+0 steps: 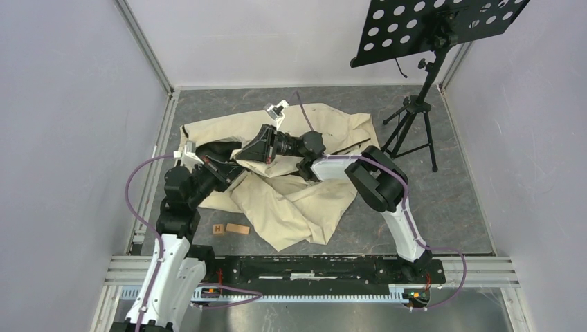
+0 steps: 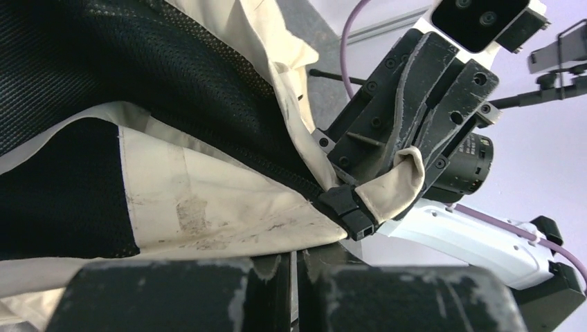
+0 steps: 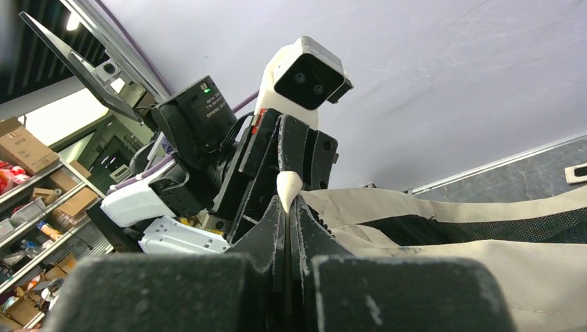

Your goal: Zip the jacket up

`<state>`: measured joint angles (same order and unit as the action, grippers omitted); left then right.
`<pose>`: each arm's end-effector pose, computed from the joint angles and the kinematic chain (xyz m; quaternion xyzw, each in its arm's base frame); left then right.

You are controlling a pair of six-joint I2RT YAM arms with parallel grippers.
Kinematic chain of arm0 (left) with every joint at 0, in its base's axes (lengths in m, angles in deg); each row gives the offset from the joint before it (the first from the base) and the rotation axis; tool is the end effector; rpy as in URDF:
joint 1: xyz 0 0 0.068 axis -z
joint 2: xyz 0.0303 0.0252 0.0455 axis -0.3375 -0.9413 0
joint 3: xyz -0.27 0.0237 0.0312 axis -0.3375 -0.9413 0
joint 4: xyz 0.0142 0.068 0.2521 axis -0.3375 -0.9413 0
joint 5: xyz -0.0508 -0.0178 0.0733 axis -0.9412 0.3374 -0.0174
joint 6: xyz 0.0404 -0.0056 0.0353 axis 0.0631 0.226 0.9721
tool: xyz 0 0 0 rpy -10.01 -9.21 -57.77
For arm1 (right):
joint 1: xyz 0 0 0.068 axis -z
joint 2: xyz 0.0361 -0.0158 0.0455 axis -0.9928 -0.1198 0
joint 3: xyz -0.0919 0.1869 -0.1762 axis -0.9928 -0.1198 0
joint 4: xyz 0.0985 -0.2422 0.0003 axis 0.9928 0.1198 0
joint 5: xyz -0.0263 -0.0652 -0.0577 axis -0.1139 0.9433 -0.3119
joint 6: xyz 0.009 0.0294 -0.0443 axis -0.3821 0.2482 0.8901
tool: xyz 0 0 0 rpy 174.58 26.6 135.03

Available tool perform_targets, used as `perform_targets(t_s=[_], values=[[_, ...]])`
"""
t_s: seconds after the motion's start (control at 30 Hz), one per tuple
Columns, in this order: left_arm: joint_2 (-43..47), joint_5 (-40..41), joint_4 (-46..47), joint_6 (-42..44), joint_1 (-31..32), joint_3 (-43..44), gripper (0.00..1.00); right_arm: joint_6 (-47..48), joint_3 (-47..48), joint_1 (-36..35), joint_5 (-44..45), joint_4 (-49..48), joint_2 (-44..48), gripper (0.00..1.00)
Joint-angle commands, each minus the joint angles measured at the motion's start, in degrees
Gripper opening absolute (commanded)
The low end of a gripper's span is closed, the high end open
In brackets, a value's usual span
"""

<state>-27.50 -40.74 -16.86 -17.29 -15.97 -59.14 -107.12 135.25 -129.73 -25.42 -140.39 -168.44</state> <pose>0.1548 -0.0264 0.2637 -0.2018 0.7453 -0.4622 0.4360 0.3037 0.3584 0.2448 -0.2493 0.4862 0.7925 0.2708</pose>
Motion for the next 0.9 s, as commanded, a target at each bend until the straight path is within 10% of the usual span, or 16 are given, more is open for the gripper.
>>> perform_targets(t_s=[0.0,0.1,0.4,0.87], values=[[-3.68,0.92,-8.05,5.01,0.85,1.27,0.02,-0.32,-0.81,-1.09,3.03,-28.69,5.42,0.0],[-3.46,0.73,-10.66,8.35,0.83,3.46,0.04,-1.3,-2.31,0.61,2.4,-29.76,5.11,0.0],[6.85,1.14,-24.03,18.98,0.83,11.35,0.6,-0.19,-0.74,3.02,-1.93,-29.38,2.21,0.0],[-11.71,0.01,-34.23,34.39,0.88,38.75,0.74,0.56,1.36,3.23,-7.8,-29.78,1.44,0.0]])
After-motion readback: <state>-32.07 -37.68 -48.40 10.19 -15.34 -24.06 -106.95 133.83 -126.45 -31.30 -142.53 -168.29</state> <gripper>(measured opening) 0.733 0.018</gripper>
